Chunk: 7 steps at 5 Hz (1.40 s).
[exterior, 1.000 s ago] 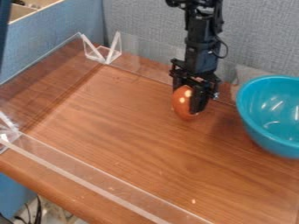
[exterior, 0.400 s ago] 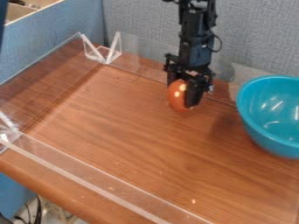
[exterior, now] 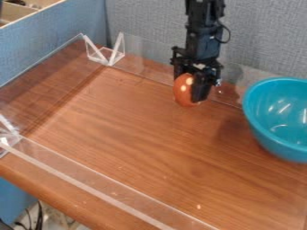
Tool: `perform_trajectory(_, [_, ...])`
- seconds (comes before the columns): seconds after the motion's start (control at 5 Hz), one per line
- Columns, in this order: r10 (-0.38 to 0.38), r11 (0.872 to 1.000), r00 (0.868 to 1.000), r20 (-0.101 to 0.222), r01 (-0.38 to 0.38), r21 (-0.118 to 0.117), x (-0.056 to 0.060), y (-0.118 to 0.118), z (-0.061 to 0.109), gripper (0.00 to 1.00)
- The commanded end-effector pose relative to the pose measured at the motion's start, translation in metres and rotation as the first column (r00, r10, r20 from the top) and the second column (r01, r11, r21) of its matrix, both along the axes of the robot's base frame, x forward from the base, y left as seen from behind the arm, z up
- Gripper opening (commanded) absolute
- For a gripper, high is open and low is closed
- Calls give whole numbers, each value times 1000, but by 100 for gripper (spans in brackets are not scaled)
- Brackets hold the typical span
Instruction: Put the mushroom in the blue bowl
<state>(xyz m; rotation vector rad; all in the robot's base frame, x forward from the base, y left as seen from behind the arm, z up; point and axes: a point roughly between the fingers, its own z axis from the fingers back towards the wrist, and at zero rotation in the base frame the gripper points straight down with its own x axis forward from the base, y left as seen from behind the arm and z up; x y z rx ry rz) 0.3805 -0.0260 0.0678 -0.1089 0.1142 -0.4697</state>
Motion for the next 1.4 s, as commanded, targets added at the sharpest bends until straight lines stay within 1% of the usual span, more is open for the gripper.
perform_trajectory(0.0, [9, 1000, 990, 142, -8, -6, 7, 5, 61, 0])
perform_trajectory(0.2, [31, 1000, 989, 141, -30, -7, 6, 12, 70, 0])
perform_trajectory(0.4, [-22, 1000, 990, 139, 23, -5, 8, 19, 70, 0])
perform_trajectory(0.6, [-81, 997, 987, 142, 82, -4, 9, 24, 72, 0])
perform_trajectory(0.8, [-146, 989, 978, 150, 148, 0, 8, 27, 77, 0])
perform_trajectory(1.2, [-112, 994, 981, 160, 113, 6, 2, 28, 77, 0])
